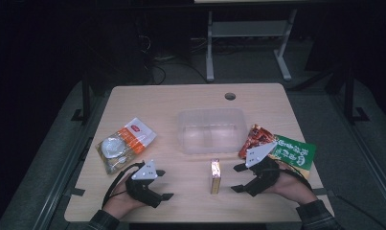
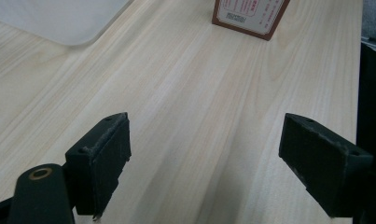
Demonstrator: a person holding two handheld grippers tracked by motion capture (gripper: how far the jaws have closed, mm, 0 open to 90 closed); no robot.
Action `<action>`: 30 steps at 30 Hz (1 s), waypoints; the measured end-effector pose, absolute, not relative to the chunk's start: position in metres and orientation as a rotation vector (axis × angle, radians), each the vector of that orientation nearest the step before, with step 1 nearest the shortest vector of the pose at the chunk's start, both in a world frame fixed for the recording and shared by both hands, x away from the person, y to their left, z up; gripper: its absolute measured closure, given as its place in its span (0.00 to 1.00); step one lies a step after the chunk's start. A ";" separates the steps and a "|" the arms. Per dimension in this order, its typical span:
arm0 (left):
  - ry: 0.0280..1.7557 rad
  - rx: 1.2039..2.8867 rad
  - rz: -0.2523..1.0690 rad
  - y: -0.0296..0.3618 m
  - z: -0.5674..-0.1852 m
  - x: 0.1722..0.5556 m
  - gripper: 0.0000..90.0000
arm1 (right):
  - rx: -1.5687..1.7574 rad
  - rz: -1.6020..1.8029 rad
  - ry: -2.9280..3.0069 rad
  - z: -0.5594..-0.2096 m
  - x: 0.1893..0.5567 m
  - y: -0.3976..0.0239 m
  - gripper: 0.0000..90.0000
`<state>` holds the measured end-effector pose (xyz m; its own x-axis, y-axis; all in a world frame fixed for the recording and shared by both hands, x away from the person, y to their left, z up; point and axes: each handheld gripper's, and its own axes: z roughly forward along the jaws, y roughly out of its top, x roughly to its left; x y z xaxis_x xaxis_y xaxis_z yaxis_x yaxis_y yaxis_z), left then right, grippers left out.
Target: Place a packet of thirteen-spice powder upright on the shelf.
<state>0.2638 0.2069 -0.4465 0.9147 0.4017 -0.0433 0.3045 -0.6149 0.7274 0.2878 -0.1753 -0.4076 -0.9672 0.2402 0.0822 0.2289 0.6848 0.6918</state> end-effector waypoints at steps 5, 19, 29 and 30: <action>0.507 2.274 0.145 0.206 -0.448 0.265 0.18 | 0.351 1.171 2.863 -0.390 0.292 -0.172 0.27; 0.499 2.302 0.119 0.203 -0.452 0.266 0.18 | 0.205 1.264 2.826 -0.362 0.302 -0.147 0.18; 0.483 2.316 0.108 0.202 -0.453 0.266 0.18 | 0.134 1.280 2.854 -0.370 0.310 -0.123 0.19; 0.482 2.313 0.103 0.201 -0.453 0.266 0.18 | 0.110 1.285 2.855 -0.372 0.311 -0.122 0.19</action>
